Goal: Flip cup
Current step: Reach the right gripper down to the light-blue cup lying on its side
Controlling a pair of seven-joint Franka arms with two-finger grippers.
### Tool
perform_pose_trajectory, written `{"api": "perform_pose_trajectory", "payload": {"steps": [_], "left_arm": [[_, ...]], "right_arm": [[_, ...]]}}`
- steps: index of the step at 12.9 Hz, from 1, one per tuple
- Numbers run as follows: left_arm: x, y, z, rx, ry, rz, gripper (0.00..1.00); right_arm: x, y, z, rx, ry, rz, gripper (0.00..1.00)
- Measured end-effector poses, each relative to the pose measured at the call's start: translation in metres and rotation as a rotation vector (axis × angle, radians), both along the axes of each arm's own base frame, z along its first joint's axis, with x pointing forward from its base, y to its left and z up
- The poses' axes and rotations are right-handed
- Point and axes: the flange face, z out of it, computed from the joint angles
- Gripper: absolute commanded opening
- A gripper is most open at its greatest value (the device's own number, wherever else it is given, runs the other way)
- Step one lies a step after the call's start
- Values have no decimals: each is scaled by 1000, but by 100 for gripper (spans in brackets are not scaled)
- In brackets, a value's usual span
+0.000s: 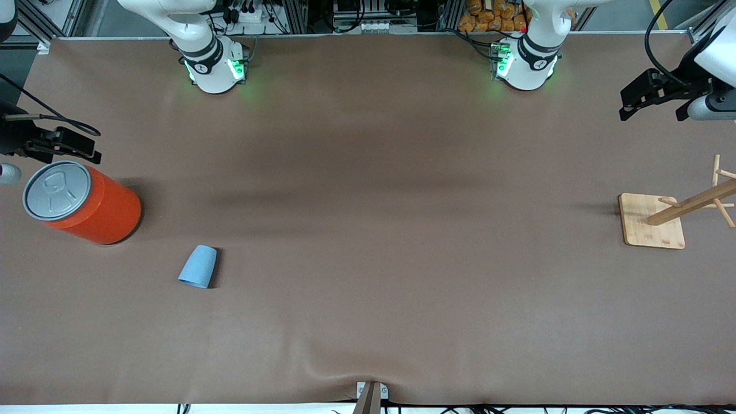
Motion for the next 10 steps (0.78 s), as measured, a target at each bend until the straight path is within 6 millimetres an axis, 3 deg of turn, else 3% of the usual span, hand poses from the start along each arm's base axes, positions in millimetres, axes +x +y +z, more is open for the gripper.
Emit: {"api": "perform_pose_trajectory", "payload": {"steps": [6,8,10], "left_arm": [[4,6,4,14,-12,21,100],[5,7,4,27,-14,22,100],[5,6,3,27,-13,20,100]], "right_arm": [[3,0,-5,0,1,0,100],[19,3,-32,1,-10,3,100],[43,14,-88,-1,-24,16,100]]}}
